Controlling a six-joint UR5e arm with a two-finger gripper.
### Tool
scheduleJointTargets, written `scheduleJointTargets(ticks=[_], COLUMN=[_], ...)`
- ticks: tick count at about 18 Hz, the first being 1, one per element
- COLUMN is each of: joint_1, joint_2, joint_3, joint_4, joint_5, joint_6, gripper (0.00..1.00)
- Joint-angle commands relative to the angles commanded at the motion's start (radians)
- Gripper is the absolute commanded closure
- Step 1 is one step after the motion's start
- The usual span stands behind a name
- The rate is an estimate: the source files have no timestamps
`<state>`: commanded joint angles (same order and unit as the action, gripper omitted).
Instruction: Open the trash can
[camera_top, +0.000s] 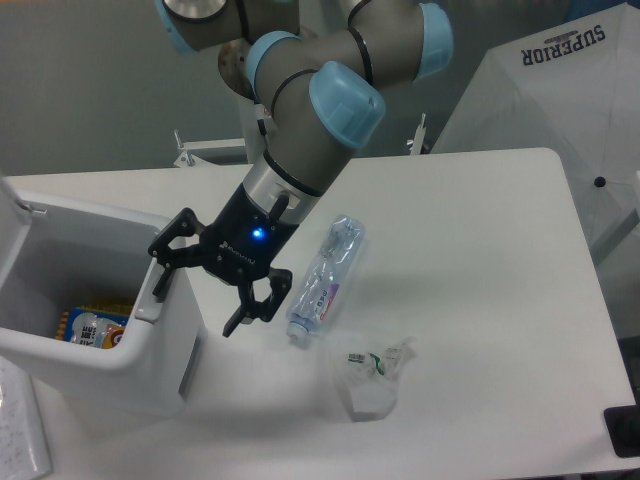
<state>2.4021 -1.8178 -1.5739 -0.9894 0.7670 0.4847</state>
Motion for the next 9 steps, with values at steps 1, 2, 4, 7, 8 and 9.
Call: scheduleJointTargets(ticks=[1, 2, 4, 7, 8, 9], joint_1=[0.008, 0.023, 0.080, 0.198, 0.224, 0.248], joint_2=[0.000, 0.005, 0.044, 0.071, 0.069, 0.068], joint_3=[0.012, 0.023, 0.034, 0.038, 0.037, 0.034], joint_4=[0.000, 0.000, -0.002, 0.003, 0.003, 0.003], joint_5=[0.000, 0.000, 0.006, 0.008, 0.009, 0.009], joint_6=[0.000, -0.002, -0.005, 0.012, 0.037, 0.075], gripper=[0.00, 0.00, 0.00, 0.00, 0.00, 0.00])
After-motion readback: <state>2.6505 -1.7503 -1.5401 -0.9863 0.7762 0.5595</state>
